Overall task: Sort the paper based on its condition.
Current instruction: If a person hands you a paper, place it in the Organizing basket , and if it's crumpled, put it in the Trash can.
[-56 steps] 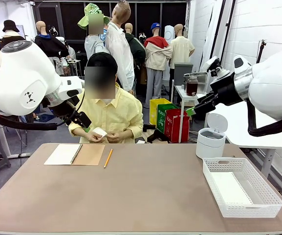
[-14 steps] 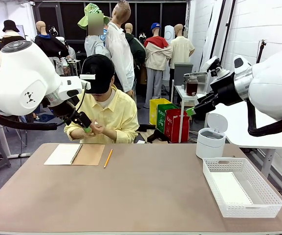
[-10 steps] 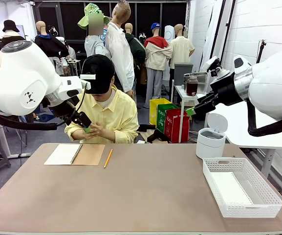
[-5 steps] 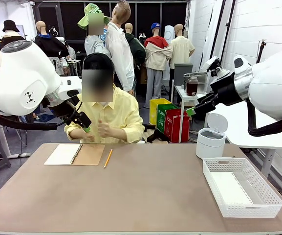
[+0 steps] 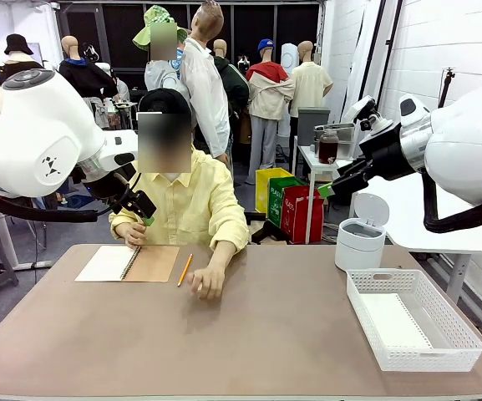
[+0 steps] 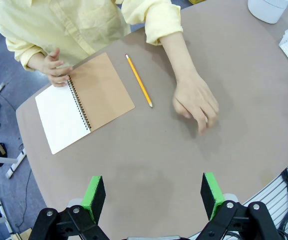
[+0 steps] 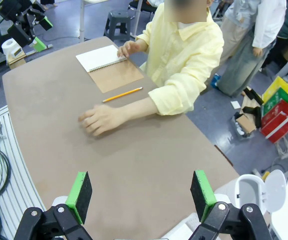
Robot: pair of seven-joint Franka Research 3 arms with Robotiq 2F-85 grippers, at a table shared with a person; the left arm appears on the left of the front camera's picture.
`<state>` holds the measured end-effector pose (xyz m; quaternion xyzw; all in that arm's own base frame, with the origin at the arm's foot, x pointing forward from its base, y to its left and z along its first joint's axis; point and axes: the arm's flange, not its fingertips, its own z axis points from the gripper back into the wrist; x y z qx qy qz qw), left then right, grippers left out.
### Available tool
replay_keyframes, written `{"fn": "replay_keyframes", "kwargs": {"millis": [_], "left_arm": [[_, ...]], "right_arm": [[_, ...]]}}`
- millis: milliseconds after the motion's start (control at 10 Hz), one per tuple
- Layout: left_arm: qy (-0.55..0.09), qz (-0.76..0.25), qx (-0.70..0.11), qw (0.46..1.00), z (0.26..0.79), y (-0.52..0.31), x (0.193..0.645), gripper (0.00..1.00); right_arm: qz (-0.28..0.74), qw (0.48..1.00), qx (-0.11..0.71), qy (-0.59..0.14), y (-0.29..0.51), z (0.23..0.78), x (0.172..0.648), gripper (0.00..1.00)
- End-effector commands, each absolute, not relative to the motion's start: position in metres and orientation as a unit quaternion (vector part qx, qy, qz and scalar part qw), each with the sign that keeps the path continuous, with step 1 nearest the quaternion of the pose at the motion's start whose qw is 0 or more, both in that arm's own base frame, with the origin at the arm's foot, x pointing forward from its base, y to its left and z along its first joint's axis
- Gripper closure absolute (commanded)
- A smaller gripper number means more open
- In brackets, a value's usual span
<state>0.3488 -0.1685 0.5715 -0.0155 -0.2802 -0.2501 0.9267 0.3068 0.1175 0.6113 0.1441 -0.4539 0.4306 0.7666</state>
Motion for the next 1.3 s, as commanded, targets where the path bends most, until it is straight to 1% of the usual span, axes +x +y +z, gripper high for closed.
{"fn": "replay_keyframes", "kwargs": {"millis": [0, 600, 800, 900, 1200], "left_arm": [[-0.281, -0.253, -0.014, 0.926, 0.572, -0.168, 0.348, 0.00], [-0.281, -0.253, -0.014, 0.926, 0.572, -0.168, 0.348, 0.00], [-0.281, -0.253, -0.014, 0.926, 0.572, -0.168, 0.348, 0.00], [-0.281, -0.253, -0.014, 0.926, 0.572, -0.168, 0.348, 0.00], [-0.281, -0.253, -0.014, 0.926, 0.572, -0.168, 0.348, 0.00]], "right_arm": [[0.436, 0.764, 0.143, -0.454, 0.117, 0.609, 0.309, 0.00], [0.431, 0.767, 0.144, -0.454, 0.117, 0.611, 0.307, 0.00], [0.443, 0.765, 0.146, -0.444, 0.123, 0.614, 0.313, 0.00], [0.458, 0.764, 0.146, -0.431, 0.130, 0.616, 0.319, 0.00], [0.515, 0.761, 0.115, -0.378, 0.158, 0.616, 0.343, 0.00]]}}
